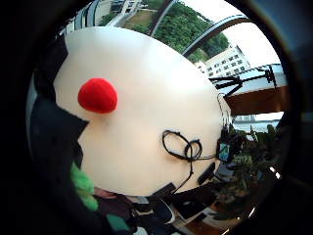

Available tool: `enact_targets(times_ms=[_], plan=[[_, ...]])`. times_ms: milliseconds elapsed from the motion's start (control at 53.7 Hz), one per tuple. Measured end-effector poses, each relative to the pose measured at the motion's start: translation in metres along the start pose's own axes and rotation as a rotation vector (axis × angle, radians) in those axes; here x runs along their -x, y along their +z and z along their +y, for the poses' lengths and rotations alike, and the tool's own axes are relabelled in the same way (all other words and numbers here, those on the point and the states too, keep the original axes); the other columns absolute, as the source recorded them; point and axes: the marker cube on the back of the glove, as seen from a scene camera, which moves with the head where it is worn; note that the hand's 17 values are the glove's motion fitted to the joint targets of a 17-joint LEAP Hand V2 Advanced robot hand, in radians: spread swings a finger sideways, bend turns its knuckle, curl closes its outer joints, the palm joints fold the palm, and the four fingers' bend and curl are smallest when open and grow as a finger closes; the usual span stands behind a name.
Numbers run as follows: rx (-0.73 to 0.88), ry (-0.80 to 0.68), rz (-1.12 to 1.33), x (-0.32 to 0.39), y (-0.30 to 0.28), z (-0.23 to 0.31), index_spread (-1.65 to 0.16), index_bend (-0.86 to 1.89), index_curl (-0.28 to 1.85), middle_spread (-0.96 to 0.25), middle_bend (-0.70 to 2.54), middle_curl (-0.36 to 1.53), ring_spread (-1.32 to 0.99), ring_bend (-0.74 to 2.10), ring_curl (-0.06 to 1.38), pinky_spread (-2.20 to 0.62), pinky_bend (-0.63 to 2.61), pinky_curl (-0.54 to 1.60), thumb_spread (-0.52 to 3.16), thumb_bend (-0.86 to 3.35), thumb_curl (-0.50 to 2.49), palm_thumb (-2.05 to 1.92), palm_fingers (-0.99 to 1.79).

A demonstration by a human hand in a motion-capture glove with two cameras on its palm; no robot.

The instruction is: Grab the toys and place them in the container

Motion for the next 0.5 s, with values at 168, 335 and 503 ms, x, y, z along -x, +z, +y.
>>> enact_targets(times_ms=[168,335,503], plan=[[-0.116,0.003,0.029,0.027,-0.081,-0.031,-0.27,1.08,0.91,-0.23,1.28,0.8,-0.4,1.33,0.73,-0.38,1.06,0.56,0.55,0.12,0.91,0.62,1.06],[-0.18,-0.059,0.028,0.088,-0.13,-0.066,-0.26,1.08,0.95,-0.21,1.3,0.82,-0.4,1.35,0.75,-0.38,1.06,0.58,0.45,0.11,0.98,0.61,1.05],[-0.189,-0.149,0.143,0.18,-0.132,-0.106,-0.25,1.07,0.98,-0.2,1.3,0.84,-0.39,1.35,0.75,-0.38,1.05,0.59,0.38,0.11,1.05,0.61,1.04]])
